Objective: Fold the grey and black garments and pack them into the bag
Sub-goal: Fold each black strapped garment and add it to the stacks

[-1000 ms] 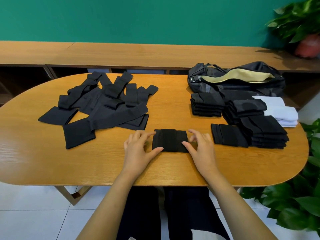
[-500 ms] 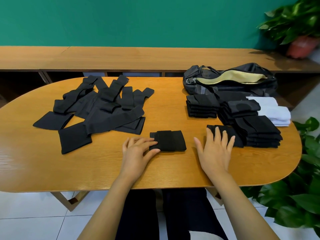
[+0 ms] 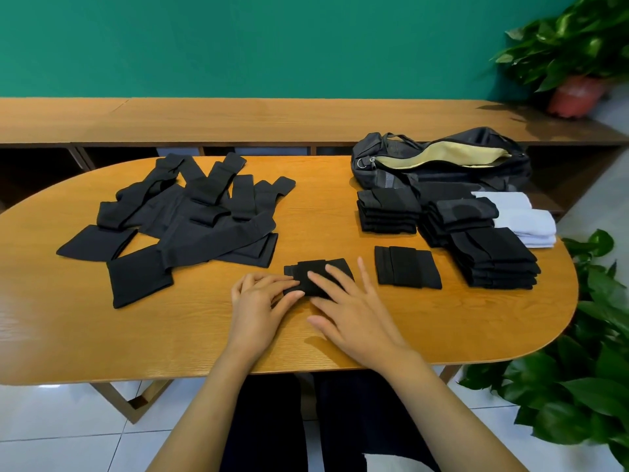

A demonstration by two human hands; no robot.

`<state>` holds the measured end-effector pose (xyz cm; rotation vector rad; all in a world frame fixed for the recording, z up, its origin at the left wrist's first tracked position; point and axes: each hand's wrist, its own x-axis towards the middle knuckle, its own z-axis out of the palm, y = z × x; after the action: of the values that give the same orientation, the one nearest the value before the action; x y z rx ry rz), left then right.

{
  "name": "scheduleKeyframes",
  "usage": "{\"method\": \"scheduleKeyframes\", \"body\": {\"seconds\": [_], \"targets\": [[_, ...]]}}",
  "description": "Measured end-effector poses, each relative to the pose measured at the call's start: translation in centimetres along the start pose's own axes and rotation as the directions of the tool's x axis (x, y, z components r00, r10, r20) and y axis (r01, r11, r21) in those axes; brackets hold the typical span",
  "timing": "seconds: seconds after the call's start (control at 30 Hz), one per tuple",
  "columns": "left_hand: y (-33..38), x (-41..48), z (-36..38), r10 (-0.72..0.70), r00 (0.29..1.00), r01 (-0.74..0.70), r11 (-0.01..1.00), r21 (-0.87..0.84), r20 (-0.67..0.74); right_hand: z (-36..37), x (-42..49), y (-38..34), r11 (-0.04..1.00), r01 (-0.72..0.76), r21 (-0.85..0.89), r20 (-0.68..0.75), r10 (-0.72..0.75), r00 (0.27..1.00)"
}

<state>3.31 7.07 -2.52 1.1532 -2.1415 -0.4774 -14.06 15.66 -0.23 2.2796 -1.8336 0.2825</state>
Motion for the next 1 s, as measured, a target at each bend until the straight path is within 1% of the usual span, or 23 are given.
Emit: {"method": "scheduleKeyframes", "body": {"seconds": [0.07, 0.13, 0.23, 0.27, 0.33, 0.43, 0.53, 0.63, 0.7, 0.8, 0.87, 0.93, 1.0], "targets": [[0.1, 0.0, -0.2, -0.033, 0.999, 0.032, 0.999, -0.03, -0.027, 0.5, 0.3, 0.0, 0.997, -0.052, -0.057, 0.019, 0.053, 0.998], [0.2, 0.1, -0.2, -0.07, 0.996, 0.067, 0.996, -0.052, -0.049, 0.3, 0.4, 0.6, 0.981, -0.167, -0.098, -0.021, 0.166, 0.986], [0.3, 0.2, -0.2, -0.1, 0.994, 0.098, 0.994, -0.047, -0.043, -0.7, -0.3, 2.9, 0.915, -0.386, -0.121, -0.119, 0.372, 0.92], [0.3, 0.2, -0.2, -0.103, 0.994, 0.101, 0.994, -0.049, -0.035, -1.0, -0.9, 3.9, 0.892, -0.434, -0.122, -0.138, 0.418, 0.898], [0.3, 0.1, -0.2, -0.099, 0.995, 0.097, 0.994, -0.055, -0.027, -1.2, -2.4, 5.8, 0.865, -0.485, -0.13, -0.144, 0.468, 0.872], [0.3, 0.1, -0.2, -0.099, 0.995, 0.098, 0.994, -0.057, -0.021, -0.8, -4.4, 7.3, 0.853, -0.5, -0.152, -0.102, 0.49, 0.866], [0.2, 0.1, -0.2, -0.101, 0.995, 0.101, 0.993, -0.056, -0.011, -0.2, -5.3, 7.5, 0.855, -0.484, -0.183, -0.046, 0.485, 0.873], [0.2, 0.1, -0.2, -0.117, 0.993, 0.116, 0.992, -0.052, -0.012, 0.2, -5.8, 7.5, 0.862, -0.476, -0.172, -0.009, 0.482, 0.876], [0.1, 0.1, -0.1, -0.132, 0.991, 0.131, 0.99, -0.057, -0.018, 0.1, -5.9, 7.5, 0.866, -0.485, -0.122, -0.03, 0.485, 0.874], [-0.2, 0.2, 0.1, -0.141, 0.99, 0.138, 0.988, -0.062, -0.032, -0.8, -5.3, 7.6, 0.868, -0.497, 0.007, -0.069, 0.496, 0.865], [-0.3, 0.2, 0.2, -0.14, 0.99, 0.138, 0.989, -0.057, -0.033, -0.9, -4.5, 7.2, 0.893, -0.45, -0.029, -0.043, 0.448, 0.893], [-0.3, 0.2, 0.2, -0.142, 0.989, 0.14, 0.989, -0.055, -0.032, -0.5, -3.8, 6.8, 0.914, -0.396, -0.088, 0.022, 0.4, 0.916], [-0.3, 0.1, 0.1, -0.146, 0.989, 0.144, 0.988, -0.056, -0.034, 0.0, -3.5, 6.9, 0.917, -0.384, -0.112, 0.072, 0.393, 0.917]]}}
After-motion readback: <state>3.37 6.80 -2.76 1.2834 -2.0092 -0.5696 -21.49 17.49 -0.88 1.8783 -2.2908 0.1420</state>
